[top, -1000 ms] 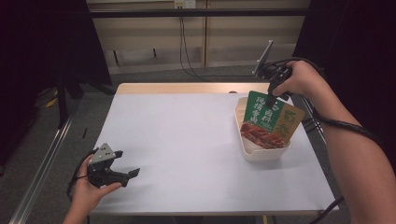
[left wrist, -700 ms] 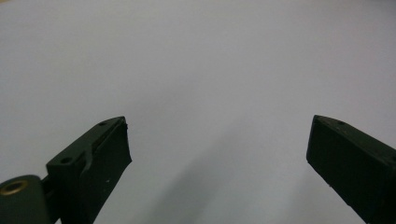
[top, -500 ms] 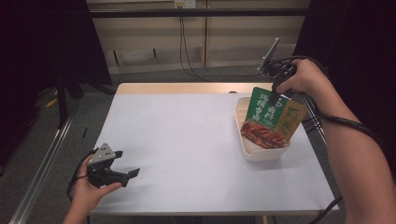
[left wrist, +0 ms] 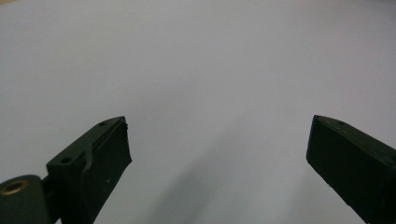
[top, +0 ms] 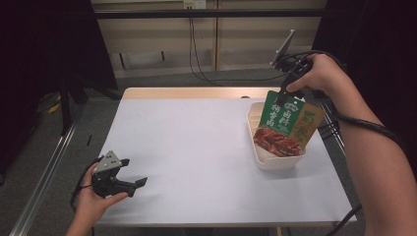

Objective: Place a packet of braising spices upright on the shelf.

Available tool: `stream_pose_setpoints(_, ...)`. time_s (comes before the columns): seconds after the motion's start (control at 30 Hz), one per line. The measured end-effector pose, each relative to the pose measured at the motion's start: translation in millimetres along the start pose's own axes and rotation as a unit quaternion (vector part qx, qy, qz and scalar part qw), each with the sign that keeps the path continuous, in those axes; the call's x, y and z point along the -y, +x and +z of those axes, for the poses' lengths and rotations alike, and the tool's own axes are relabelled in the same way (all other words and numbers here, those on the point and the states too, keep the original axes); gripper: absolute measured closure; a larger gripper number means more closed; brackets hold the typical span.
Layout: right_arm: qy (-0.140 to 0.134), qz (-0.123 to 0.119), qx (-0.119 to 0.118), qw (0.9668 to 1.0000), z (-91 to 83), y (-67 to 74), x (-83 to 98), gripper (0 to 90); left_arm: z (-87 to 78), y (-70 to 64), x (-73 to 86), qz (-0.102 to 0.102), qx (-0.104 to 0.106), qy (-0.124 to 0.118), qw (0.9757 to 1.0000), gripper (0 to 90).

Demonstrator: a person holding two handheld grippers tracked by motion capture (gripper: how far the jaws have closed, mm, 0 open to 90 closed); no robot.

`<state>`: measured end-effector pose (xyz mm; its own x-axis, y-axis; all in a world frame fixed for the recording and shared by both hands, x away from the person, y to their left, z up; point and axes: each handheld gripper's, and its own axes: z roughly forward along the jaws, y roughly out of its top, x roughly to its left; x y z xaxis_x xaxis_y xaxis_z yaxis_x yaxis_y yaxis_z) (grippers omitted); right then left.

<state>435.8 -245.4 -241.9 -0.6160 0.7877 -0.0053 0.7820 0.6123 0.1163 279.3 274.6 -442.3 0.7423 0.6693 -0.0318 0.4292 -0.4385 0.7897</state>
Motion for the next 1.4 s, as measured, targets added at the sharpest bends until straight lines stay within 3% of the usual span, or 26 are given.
stream_pose_setpoints(0.3, -0.001, -0.014, 0.014, 0.9998, -15.7, 15.3, -7.4, 21.4, -0.6, 0.4, -1.3, -0.002, 0.005, -0.005, 1.0, 6.1)
stream_pose_setpoints(0.6, -0.001, -0.022, 0.015, 0.9997, -23.2, 31.7, -15.1, 17.6, -1.0, -0.9, -1.9, 0.0, 0.001, 0.0, 1.0, 6.1)
stream_pose_setpoints(1.03, 0.0, -0.048, 0.004, 0.9988, -5.4, 59.1, -27.4, 15.3, -0.3, -2.0, -1.6, -0.001, 0.005, -0.004, 1.0, 6.1)
stream_pose_setpoints(1.4, -0.005, -0.063, -0.002, 0.998, 12.9, 67.5, -30.2, 15.1, -0.7, -1.7, -1.7, 0.004, 0.004, -0.005, 1.0, 6.1)
